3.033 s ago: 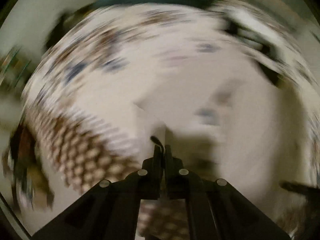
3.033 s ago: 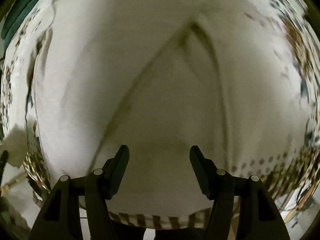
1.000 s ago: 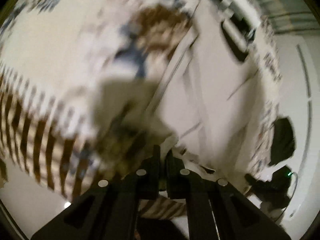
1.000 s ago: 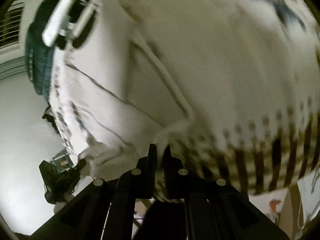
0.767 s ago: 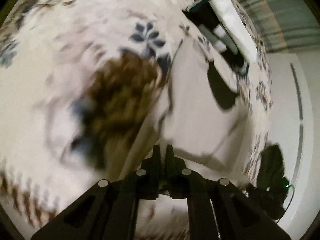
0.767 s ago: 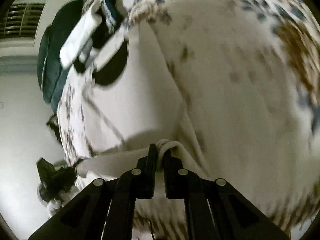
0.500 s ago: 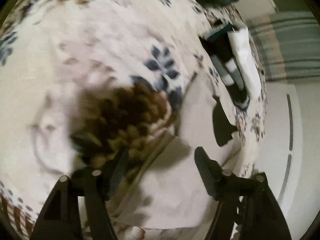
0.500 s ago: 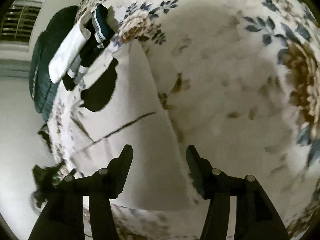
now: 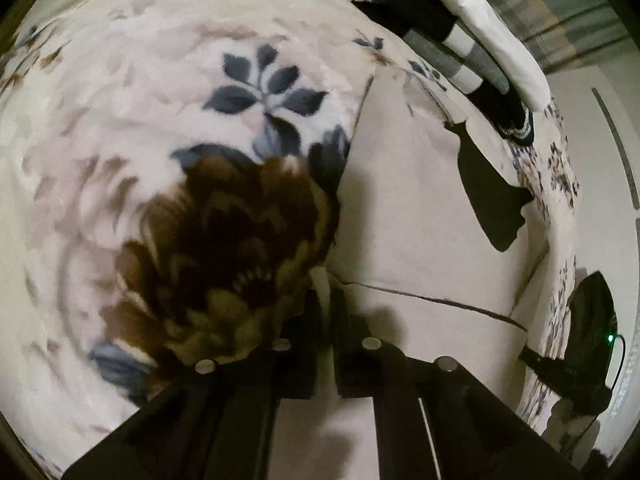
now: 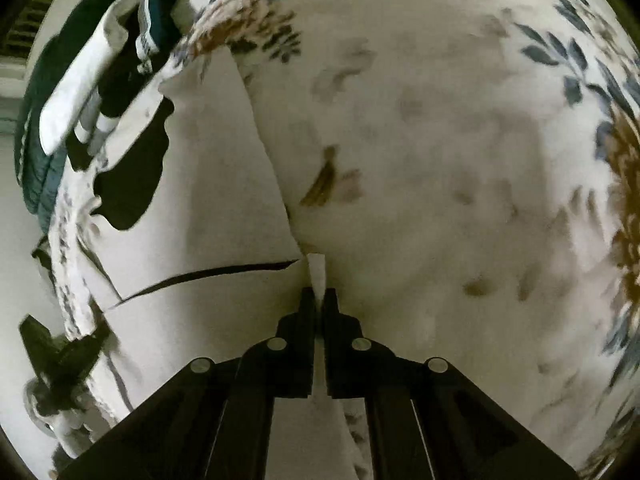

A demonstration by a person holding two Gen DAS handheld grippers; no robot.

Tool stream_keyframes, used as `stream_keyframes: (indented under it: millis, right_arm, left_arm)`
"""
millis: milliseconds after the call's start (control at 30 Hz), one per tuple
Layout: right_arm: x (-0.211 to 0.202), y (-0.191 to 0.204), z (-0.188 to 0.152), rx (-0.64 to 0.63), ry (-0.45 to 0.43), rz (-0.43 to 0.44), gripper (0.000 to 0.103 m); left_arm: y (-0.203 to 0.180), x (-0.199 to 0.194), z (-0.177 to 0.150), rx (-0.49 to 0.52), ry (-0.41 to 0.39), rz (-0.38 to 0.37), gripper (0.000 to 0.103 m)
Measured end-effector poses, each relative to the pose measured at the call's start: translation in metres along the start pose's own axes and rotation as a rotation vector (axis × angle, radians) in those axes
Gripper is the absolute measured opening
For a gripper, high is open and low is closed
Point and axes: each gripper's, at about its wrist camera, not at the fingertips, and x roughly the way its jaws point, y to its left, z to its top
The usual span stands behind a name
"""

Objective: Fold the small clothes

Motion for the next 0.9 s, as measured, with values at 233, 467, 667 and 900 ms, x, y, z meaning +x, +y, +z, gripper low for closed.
stream_keyframes:
  millis: [233, 467, 667, 900]
  right_arm:
    - [-0.029, 0.026, 0.018, -0.038, 0.01, 0.012, 0.06]
    - [-0.031, 0.072, 0.102, -0.111, -0.08, -0.029, 0.062]
    - [0.014, 0.142, 0.16, -0.349, -0.043, -0.167, 0.064]
    - [0.048, 0.175, 0.165, -0.473, 0.03, -0.284, 0.006]
  left_arm:
    - [-0.029, -0.038, 0.036, 0.088, -0.029, -0.027, 0.064]
    - [-0.079, -0.013, 0.123, 0.289, -0.099, 0.058, 0.069]
    - [-0.12, 0.047, 0.155, 0.518, 0.026, 0.144, 0.064]
    - [-0.13, 0.053, 0.141, 0.591, 0.055, 0.112, 0.002]
